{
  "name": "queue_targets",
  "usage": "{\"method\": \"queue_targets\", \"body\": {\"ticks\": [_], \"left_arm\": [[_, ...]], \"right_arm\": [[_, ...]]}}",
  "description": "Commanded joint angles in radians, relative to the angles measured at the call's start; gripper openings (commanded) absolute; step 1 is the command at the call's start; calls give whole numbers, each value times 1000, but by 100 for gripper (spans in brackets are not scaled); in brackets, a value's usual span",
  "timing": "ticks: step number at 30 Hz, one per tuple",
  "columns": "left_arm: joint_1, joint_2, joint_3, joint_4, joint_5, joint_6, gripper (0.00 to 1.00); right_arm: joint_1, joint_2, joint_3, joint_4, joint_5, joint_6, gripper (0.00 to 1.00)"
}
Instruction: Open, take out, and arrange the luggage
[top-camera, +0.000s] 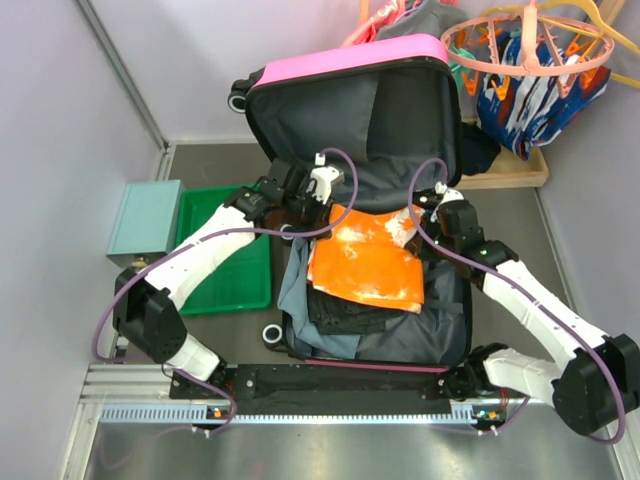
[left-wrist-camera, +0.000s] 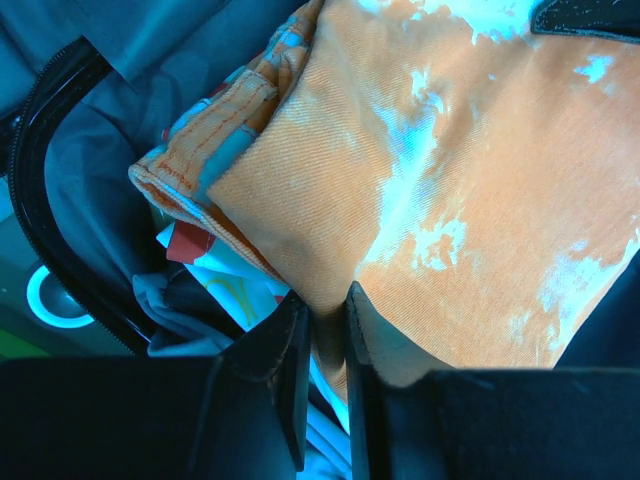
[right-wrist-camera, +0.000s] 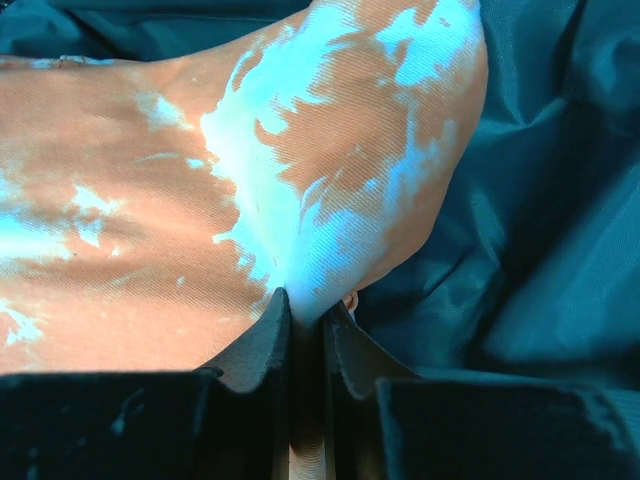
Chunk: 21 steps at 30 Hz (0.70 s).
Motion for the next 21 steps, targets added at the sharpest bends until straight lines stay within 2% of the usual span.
{"method": "queue_targets", "body": {"ticks": [1,6,14,20,21], "left_arm": [[5,-51,67,32,-2,25,0],[6,-59,107,12,6,51,0],[6,-33,10,55,-37,42,0],[11,-33,-39,92,-62,65,0],[9,-31,-47,93,-69,71,7]], "right_arm": [[-2,-38,73,2,-41,-38,0],[-2,-54,112,-31,-23,-58,0],[-2,6,64,-22,-58,-44,0],[-3,37,-10,30,-113,-9,8],[-2,46,-18,42,-121,0,11]]}}
